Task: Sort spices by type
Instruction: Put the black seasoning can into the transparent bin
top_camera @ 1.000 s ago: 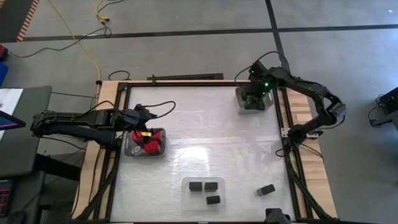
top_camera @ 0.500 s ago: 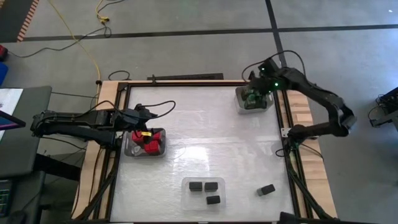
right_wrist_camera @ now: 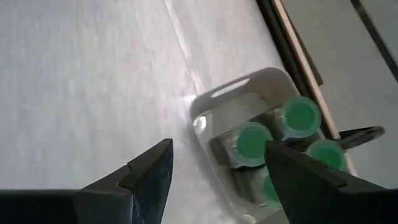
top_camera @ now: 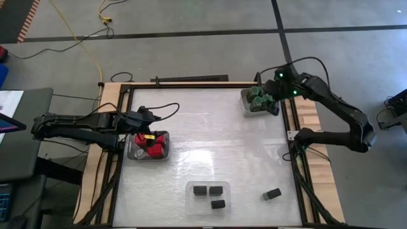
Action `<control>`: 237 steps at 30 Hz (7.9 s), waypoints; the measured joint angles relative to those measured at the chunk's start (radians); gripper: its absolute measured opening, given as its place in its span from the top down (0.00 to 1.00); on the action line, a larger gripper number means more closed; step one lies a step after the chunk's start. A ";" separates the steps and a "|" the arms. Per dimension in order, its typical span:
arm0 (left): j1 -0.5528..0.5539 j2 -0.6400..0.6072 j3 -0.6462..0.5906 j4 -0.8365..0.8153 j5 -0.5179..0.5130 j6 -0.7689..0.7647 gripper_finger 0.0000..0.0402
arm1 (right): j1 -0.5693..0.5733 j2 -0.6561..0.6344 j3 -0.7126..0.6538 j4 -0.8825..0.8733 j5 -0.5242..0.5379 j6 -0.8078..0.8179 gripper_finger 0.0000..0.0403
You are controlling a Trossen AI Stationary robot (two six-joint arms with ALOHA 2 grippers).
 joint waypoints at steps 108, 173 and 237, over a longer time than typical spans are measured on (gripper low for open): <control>0.029 -0.733 -0.656 0.558 0.176 0.383 0.14 | 1.801 0.544 0.224 -0.207 0.340 1.156 0.30; 0.029 -0.733 -0.656 0.558 0.176 0.383 0.14 | 1.410 1.083 1.304 -0.427 0.314 1.122 0.65; 0.029 -0.731 -0.657 0.558 0.175 0.383 0.14 | 1.359 1.391 1.264 -0.081 0.227 1.020 0.55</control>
